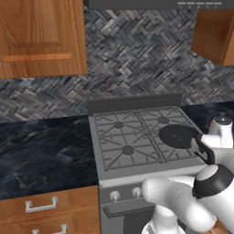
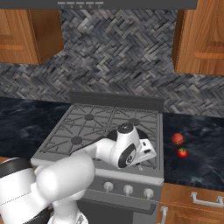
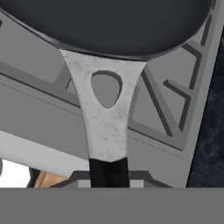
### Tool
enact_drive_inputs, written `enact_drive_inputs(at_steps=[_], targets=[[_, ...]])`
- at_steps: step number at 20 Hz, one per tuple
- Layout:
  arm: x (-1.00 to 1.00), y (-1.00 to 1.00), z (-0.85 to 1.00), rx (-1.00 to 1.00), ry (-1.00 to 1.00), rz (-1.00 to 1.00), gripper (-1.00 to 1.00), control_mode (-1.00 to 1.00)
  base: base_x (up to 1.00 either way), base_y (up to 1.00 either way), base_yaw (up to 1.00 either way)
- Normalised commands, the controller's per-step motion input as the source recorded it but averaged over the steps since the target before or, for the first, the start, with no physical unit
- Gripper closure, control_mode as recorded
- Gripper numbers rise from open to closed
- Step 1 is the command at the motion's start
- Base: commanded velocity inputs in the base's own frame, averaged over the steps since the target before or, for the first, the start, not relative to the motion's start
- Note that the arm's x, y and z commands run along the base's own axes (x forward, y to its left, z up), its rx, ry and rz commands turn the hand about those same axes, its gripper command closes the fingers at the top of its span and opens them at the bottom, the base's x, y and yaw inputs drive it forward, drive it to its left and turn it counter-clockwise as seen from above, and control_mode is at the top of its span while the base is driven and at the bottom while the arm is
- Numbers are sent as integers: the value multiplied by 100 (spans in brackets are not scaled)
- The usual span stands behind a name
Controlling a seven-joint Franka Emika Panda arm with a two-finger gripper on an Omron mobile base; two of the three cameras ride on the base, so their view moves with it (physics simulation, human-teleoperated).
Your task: Place the pan on the front right burner on the stove. Then place the tomato and the onion in the pan and turn on the front right burner.
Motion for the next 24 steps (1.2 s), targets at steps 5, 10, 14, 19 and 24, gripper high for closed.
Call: enact_drive_inputs(at_steps=[5,10,14,19,24], targets=[[0,12,-1,0,3,0,-100,-100,0,0,0],[0,2,0,0,1,0,-100,-100,0,0,0],[0,0,3,0,0,0,-100,-100,0,0,0],[0,-14,21,0,0,-7,-100,-100,0,0,0],[0,-31,23,4,0,-13,-100,-100,0,0,0]])
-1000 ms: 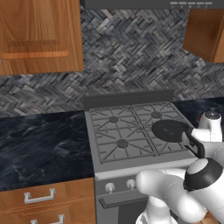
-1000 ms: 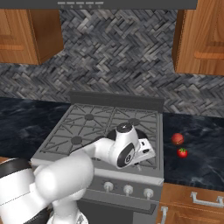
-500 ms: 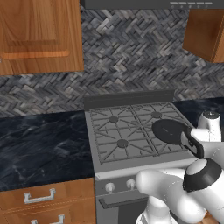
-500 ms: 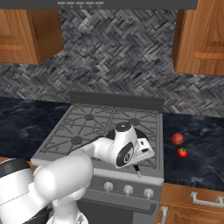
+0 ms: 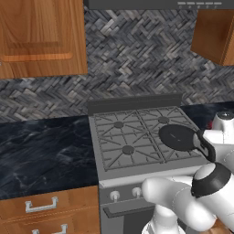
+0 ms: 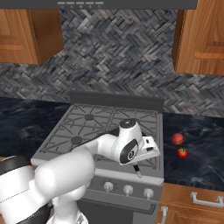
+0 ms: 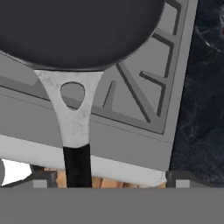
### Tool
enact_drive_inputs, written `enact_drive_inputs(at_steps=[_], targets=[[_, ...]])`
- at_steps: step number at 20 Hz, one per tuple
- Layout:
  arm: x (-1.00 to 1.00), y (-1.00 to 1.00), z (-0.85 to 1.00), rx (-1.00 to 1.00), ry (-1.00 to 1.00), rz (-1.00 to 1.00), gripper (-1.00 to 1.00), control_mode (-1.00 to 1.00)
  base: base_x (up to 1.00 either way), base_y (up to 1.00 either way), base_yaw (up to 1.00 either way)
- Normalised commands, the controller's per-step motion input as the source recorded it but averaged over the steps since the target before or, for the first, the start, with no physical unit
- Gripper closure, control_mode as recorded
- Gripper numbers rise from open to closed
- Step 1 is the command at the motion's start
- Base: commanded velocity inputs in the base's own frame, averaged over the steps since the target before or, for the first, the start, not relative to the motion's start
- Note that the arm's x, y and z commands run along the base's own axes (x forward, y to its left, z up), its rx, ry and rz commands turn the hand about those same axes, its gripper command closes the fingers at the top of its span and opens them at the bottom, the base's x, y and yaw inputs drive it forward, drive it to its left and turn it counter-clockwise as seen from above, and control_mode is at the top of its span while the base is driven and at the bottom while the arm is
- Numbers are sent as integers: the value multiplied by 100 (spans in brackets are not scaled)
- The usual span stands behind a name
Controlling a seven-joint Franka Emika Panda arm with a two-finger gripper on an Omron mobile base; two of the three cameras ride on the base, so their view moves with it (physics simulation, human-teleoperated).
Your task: Place the pan on the front right burner on the stove. Then place the tomato and the onion in the pan and turn on the front right burner.
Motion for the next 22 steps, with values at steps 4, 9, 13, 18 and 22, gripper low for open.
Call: enact_drive_inputs(at_steps=[4,9,13,18,22], targets=[[0,-24,13,9,-2,-12,-100,-100,0,0,0],[0,-19,1,13,-9,-10,-100,-100,0,0,0],[3,-19,12,10,-8,-14,-100,-100,0,0,0],[10,-5,30,4,-9,-14,-100,-100,0,0,0],[30,0,29,0,0,-13,-100,-100,0,0,0]])
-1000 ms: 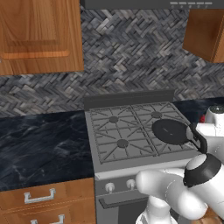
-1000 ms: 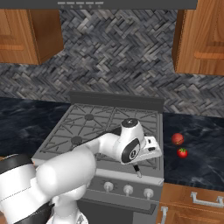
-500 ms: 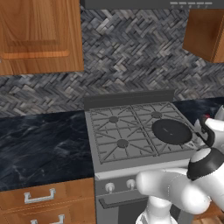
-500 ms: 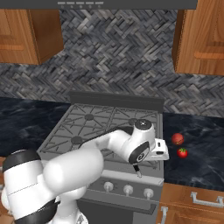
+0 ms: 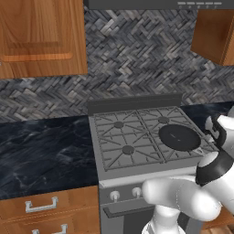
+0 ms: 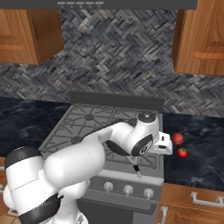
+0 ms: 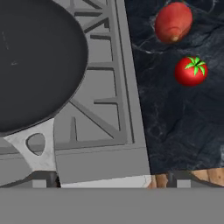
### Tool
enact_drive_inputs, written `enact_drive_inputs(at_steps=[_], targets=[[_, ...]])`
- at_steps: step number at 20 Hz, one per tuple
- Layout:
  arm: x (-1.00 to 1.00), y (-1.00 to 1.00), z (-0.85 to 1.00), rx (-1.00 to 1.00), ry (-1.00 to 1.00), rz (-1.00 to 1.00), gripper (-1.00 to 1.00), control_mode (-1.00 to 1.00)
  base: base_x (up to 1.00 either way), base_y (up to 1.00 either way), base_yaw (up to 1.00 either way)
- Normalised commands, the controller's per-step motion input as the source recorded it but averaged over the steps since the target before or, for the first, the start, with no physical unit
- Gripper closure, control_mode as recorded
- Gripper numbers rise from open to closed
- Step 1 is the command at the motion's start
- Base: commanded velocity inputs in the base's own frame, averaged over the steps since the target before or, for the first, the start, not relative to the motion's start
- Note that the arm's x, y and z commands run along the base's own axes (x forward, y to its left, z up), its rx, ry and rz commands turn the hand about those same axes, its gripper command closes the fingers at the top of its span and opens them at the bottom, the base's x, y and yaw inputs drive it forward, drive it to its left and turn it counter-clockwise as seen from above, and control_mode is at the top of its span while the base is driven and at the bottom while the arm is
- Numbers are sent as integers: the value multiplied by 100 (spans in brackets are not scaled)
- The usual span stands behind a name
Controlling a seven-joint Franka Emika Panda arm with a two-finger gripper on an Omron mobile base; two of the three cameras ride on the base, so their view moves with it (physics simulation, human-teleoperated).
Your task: Place the pan on the front right burner on the stove. Then place the tomato and the onion in the pan and turn on the front right burner.
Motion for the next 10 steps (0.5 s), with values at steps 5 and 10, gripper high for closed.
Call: enact_drive_inputs(at_steps=[5,10], targets=[[65,0,4,0,0,-12,-100,-100,0,0,0],[61,-2,0,0,-2,-9,-100,-100,0,0,0]])
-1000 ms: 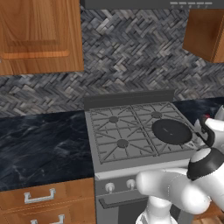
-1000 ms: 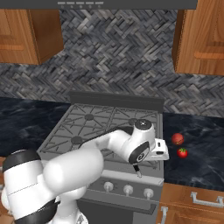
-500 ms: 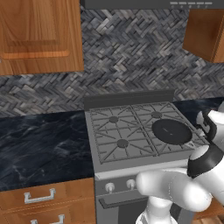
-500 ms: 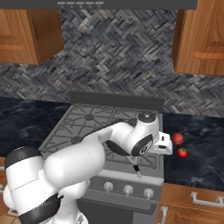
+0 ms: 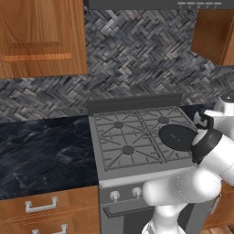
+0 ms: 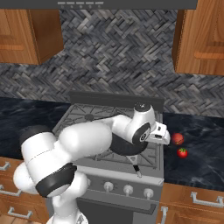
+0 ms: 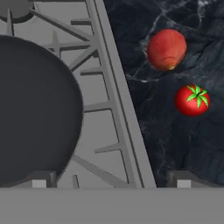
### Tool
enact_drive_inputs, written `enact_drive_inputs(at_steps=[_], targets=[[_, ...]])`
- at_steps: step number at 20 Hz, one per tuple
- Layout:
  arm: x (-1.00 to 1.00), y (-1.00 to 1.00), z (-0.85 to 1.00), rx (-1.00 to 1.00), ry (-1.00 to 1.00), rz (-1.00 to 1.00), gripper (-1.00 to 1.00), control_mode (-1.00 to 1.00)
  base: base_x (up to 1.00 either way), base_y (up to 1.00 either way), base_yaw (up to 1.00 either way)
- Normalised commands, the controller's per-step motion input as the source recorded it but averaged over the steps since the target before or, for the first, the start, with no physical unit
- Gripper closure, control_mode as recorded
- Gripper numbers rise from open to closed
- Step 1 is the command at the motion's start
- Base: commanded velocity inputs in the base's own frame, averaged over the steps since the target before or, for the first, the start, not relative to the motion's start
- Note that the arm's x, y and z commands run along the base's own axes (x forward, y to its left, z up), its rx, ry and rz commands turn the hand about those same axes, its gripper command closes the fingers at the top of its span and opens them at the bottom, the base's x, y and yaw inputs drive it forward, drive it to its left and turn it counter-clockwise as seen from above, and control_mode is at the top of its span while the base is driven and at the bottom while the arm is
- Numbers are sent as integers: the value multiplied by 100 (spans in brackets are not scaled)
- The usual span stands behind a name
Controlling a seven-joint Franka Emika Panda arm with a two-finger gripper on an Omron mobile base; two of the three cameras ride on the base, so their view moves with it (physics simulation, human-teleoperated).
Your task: Place the pan on the front right burner on the stove. Then place the tomato and the onion in the pan and turn on the front right burner.
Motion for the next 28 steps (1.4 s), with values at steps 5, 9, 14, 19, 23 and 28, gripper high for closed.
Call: enact_drive_inputs(at_steps=[5,9,14,19,23,28], targets=[[19,-15,9,0,-9,-8,-100,-100,0,0,0],[0,-15,19,0,-13,-5,-100,-100,0,0,0],[18,-13,4,0,-12,-4,-100,-100,0,0,0],[25,-10,0,0,-3,-4,-100,-100,0,0,0],[22,-19,1,0,-1,-4,-100,-100,0,0,0],[2,-26,15,0,0,-3,-100,-100,0,0,0]])
